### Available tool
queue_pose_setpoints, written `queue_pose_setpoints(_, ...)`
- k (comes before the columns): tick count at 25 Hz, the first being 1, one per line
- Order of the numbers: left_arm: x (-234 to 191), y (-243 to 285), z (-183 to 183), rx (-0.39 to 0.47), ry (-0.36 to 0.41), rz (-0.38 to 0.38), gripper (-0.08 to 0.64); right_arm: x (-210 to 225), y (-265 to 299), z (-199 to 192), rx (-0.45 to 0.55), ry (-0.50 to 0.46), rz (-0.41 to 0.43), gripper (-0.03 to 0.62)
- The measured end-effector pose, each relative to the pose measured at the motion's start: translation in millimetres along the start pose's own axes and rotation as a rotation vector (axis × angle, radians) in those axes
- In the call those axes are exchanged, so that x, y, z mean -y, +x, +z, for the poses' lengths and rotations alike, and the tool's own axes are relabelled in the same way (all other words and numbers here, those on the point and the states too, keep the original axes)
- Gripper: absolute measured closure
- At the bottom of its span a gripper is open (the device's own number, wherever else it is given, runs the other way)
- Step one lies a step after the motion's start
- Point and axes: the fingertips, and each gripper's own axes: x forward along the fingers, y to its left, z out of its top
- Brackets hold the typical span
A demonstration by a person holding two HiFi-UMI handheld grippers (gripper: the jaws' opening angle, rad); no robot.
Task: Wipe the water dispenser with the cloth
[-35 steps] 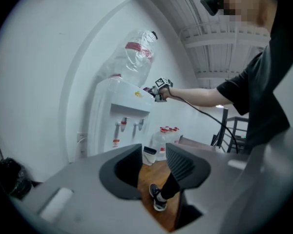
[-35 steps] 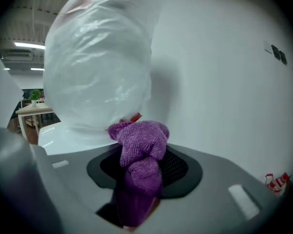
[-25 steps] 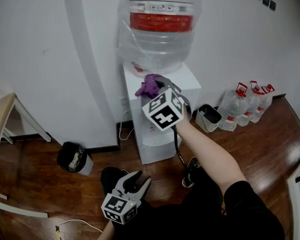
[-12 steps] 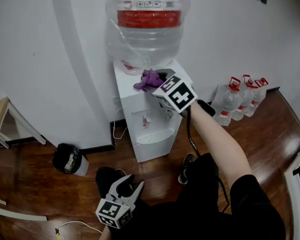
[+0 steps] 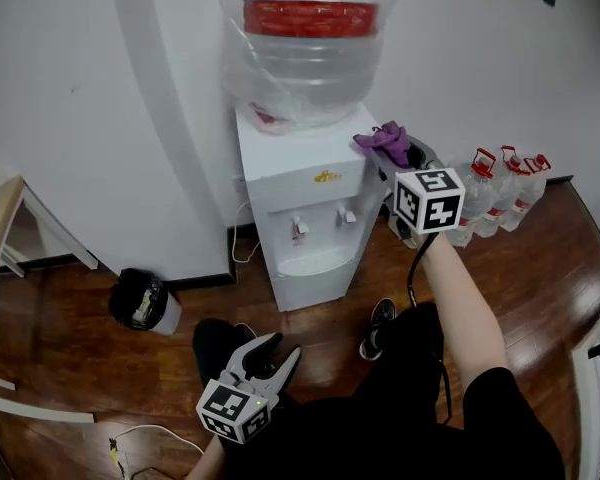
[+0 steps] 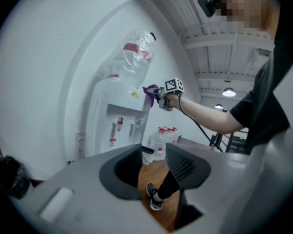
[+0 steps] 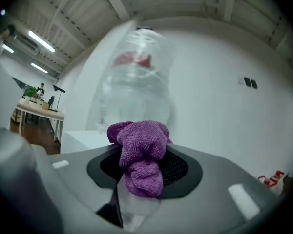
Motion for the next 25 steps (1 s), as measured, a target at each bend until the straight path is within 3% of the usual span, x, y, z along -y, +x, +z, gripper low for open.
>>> queue_pose_setpoints(2,-1.1,1.8,2.2,-0.01,-0.006,0.007,0.387,-61.7,-11.1,11.6,0.132,-0.074,-0.014,0.408)
queue_pose_setpoints(4,-0.2,2.2,6.8,-0.003,0.001,0.008,0.387,-128.2,-7.8,12.1,0.202,-0.15,0.015,0.408)
queue_pose_setpoints(7,1.9,-1.6,9.4,0.0,0.015,0.016,0.387,-230.2,6.1,11.3,0.24,-0.261,0.159,0.408)
queue_pose_setpoints(10,-0.2,-9.1,6.6,-0.007,0.012,0.044,0.387,-270.7,10.3,14.4,0.272,-0.333,0.212,0.408)
queue_pose_setpoints(12,-2.8,-13.9,7.7,-0.011,-0.003,0.063,0.387,-252.1,8.0,10.2,0.287,-0.312,0.184,0.408)
queue_pose_setpoints(15,-8.5,-15.3,2.7,-0.012,-0.011,0.062,0.387,-179.0,-4.1,-8.8,0.287,-0.242,0.096,0.408)
queue_pose_setpoints(21,-4.9,-3.7,-12.4,-0.022,-0.008,-0.007,0.387,16.7,-32.6,-73.6,0.073,-0.144,-0.251,0.408)
queue_pose_setpoints(23,1.1,0.4,-10.4,-0.034,-0.014,-0.015,0.387,28.0,-33.6,-80.6,0.032,-0.136,-0.28,0.408)
queue_pose_setpoints(25,6.5,2.1,-8.4,-0.043,-0.014,-0.018,0.387,-5.8,-29.4,-72.9,0.048,-0.151,-0.23,0.408)
